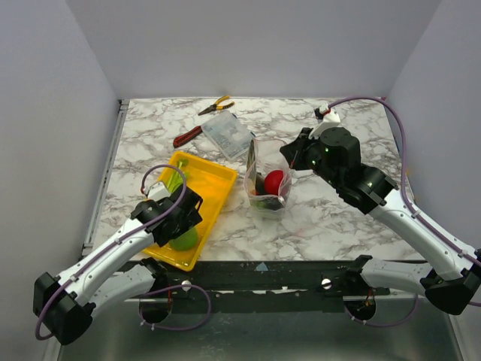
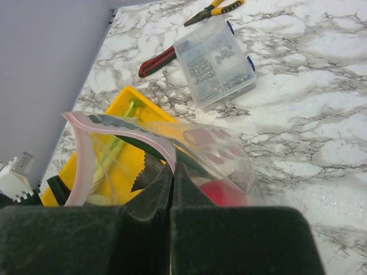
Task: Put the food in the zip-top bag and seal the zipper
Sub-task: Pick up the fake vegetable from the bin.
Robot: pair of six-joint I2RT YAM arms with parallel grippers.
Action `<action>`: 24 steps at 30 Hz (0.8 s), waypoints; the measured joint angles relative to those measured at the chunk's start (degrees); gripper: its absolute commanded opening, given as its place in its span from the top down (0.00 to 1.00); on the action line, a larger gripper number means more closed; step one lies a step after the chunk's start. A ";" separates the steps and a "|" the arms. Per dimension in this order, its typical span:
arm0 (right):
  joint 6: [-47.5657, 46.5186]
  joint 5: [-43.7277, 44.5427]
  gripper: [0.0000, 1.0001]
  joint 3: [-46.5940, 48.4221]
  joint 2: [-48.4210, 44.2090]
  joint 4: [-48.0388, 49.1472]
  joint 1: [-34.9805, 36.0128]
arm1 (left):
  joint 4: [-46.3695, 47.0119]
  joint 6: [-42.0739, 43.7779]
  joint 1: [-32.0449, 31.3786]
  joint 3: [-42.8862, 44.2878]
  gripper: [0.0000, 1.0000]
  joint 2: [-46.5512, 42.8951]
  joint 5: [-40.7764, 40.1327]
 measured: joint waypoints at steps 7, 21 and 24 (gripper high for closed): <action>0.00 0.00 0.99 0.00 0.11 0.02 0.00 | -4.04 -3.21 0.11 -0.26 0.02 5.88 -1.20; 0.02 -0.02 0.99 0.00 0.17 0.02 0.00 | -4.68 -1.86 0.11 -0.59 0.59 1.53 -3.45; 0.13 -0.04 0.99 0.00 0.17 0.02 0.00 | -2.32 6.34 0.20 3.67 0.59 -3.41 -3.21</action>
